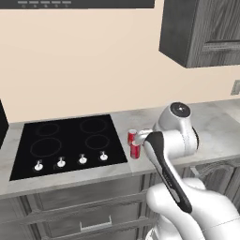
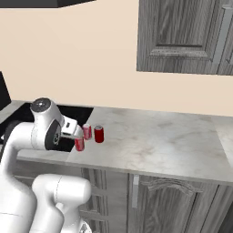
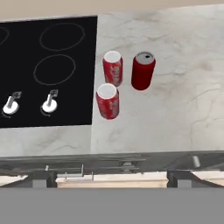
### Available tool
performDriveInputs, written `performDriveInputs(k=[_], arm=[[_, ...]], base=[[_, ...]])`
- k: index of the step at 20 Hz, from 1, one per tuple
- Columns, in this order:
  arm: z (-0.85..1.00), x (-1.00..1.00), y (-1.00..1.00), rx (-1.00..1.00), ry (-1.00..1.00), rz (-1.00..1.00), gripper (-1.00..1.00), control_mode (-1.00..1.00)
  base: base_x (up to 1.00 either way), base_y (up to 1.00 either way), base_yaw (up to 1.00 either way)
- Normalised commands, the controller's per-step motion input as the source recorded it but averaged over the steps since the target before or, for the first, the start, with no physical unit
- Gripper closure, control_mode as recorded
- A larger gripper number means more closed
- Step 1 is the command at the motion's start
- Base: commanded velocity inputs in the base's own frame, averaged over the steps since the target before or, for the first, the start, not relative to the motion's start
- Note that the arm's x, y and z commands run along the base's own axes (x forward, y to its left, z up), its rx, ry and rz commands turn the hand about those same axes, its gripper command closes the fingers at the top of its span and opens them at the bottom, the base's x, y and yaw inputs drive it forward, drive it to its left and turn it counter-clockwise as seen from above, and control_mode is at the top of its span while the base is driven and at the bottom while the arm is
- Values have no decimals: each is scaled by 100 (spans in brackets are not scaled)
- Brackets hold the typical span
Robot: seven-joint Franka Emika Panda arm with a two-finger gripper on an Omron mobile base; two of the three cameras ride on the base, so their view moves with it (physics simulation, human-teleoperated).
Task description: Four empty soda cans are scattered around the kitchen. Gather all the cans and cluster them next to the stove for recycling.
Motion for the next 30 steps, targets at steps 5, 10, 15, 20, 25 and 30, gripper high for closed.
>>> performDriveInputs(k=[5,10,15,20,25,30], arm=[[10,-65,3,0,2,0,-100,-100],[4,-64,1,0,8,0,-100,-100],[9,-67,0,0,3,0,-100,-100],[2,-59,0,0,-3,0,-100,100],[0,0,0,0,0,0,-100,100],[0,0,0,0,0,0,-100,100]], base=[[0,0,0],[0,0,0],[0,0,0],[-16,0,0],[-59,25,11],[-26,35,27]])
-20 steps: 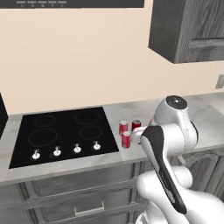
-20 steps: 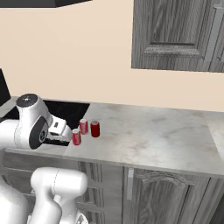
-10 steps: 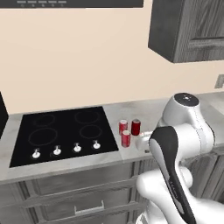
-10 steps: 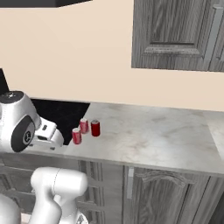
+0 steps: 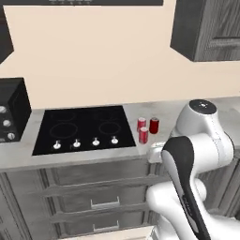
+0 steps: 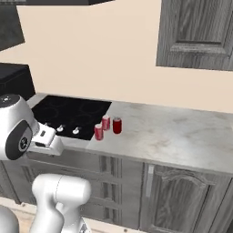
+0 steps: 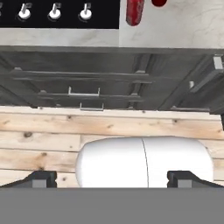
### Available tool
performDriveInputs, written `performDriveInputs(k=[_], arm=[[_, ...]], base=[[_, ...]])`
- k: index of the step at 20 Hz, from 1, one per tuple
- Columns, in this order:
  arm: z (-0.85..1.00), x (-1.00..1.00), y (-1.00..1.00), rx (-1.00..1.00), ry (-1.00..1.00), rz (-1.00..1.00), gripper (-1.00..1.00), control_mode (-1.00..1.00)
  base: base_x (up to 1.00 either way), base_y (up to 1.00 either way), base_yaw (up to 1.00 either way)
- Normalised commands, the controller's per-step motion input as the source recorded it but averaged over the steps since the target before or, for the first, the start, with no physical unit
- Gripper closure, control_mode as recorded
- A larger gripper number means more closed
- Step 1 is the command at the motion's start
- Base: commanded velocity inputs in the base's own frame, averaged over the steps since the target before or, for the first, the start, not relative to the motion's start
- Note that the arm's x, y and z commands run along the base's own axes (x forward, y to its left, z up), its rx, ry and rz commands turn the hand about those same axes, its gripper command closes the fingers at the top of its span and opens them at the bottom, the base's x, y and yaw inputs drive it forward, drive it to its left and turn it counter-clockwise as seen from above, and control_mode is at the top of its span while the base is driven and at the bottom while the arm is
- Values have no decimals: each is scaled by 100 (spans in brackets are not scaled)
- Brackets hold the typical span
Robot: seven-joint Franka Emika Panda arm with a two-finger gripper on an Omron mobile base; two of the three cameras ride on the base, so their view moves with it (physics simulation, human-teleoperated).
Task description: Four empty soda cans are scattered around the kitchen. Gather all the cans and cluster them next to the stove for recycling.
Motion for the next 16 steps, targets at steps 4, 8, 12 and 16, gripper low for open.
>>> performDriveInputs(k=[4,8,12,16], arm=[[0,0,0,0,0,0,-100,100],[0,0,0,0,0,0,-100,100],[0,0,0,0,0,0,-100,100],[0,0,0,0,0,0,-100,100]], base=[[-1,24,37],[0,11,40],[-1,6,41],[-3,0,42]])
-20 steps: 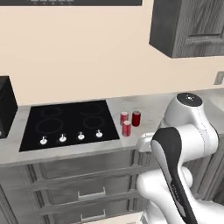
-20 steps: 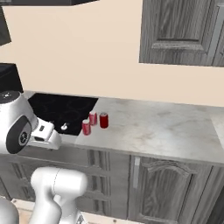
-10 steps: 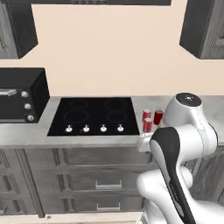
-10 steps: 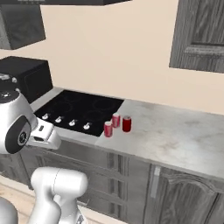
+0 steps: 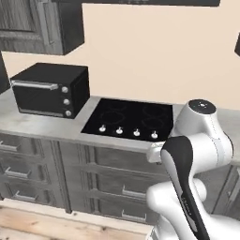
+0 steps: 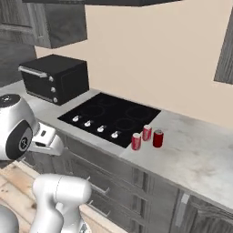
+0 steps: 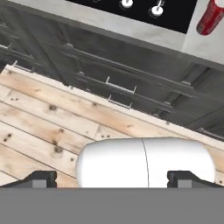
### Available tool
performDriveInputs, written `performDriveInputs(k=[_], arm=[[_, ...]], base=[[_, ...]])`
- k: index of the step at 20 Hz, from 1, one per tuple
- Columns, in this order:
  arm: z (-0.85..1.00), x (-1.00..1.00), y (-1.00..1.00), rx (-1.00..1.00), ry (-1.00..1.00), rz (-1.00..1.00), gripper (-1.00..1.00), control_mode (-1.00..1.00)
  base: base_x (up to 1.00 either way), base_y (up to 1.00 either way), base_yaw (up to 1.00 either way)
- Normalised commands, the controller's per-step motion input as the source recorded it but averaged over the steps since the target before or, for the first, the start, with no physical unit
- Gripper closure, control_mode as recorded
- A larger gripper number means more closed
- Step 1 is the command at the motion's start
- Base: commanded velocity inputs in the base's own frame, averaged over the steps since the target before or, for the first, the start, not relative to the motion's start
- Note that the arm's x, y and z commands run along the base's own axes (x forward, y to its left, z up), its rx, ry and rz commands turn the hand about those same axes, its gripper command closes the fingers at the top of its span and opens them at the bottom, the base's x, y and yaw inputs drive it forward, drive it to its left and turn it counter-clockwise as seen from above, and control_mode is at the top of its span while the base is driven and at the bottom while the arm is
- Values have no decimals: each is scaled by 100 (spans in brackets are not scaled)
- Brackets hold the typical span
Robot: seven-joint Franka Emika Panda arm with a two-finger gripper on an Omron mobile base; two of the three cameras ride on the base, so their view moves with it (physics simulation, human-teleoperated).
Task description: Four empty soda cans are scattered around the kitchen. Gather all the cans and cluster them next to the stove for recycling.
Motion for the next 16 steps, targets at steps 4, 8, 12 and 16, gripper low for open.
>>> performDriveInputs(k=[4,8,12,16], arm=[[0,0,0,0,0,0,-100,100],[0,0,0,0,0,0,-100,100],[0,0,0,0,0,0,-100,100],[0,0,0,0,0,0,-100,100]], base=[[-2,0,43],[0,1,43],[0,1,43],[0,0,44]])
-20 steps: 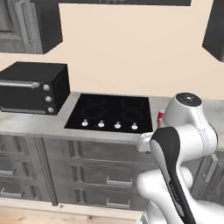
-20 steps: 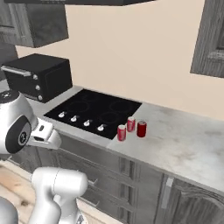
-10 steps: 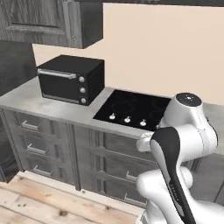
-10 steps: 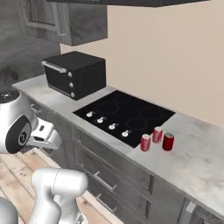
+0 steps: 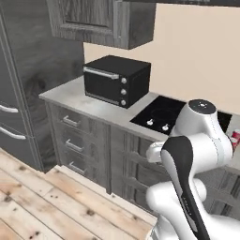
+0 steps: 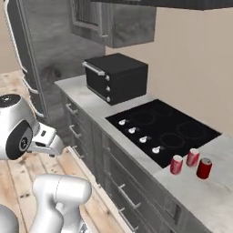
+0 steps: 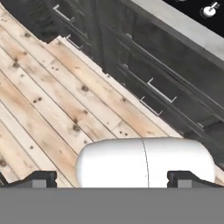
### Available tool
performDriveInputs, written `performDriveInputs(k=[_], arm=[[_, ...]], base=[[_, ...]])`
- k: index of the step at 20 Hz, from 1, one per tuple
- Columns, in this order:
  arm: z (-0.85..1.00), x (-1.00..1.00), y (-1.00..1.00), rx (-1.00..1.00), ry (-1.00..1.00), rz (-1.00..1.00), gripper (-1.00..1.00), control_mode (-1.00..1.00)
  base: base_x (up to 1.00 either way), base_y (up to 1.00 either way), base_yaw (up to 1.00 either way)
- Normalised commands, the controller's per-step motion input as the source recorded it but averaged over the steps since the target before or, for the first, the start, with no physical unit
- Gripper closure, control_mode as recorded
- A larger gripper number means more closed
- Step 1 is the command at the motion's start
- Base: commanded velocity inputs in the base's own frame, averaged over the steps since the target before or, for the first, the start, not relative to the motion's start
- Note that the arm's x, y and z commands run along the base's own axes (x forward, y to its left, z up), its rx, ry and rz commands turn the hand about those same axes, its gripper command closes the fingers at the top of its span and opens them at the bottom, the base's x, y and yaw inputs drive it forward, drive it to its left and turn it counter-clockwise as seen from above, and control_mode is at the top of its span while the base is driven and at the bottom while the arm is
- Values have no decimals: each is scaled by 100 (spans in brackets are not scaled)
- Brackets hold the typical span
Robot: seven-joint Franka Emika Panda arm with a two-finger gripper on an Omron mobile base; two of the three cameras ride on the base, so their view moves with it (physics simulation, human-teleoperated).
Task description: Four empty soda cans are scattered around the kitchen. Gather all the cans and cluster them next to the stove for recycling.
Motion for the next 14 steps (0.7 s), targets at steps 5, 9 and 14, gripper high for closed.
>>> performDriveInputs(k=[5,9,14], arm=[[0,0,0,0,0,0,-100,100],[0,0,0,0,0,0,-100,100],[0,0,0,0,0,0,-100,100]], base=[[3,0,43],[14,0,41],[33,0,36]])
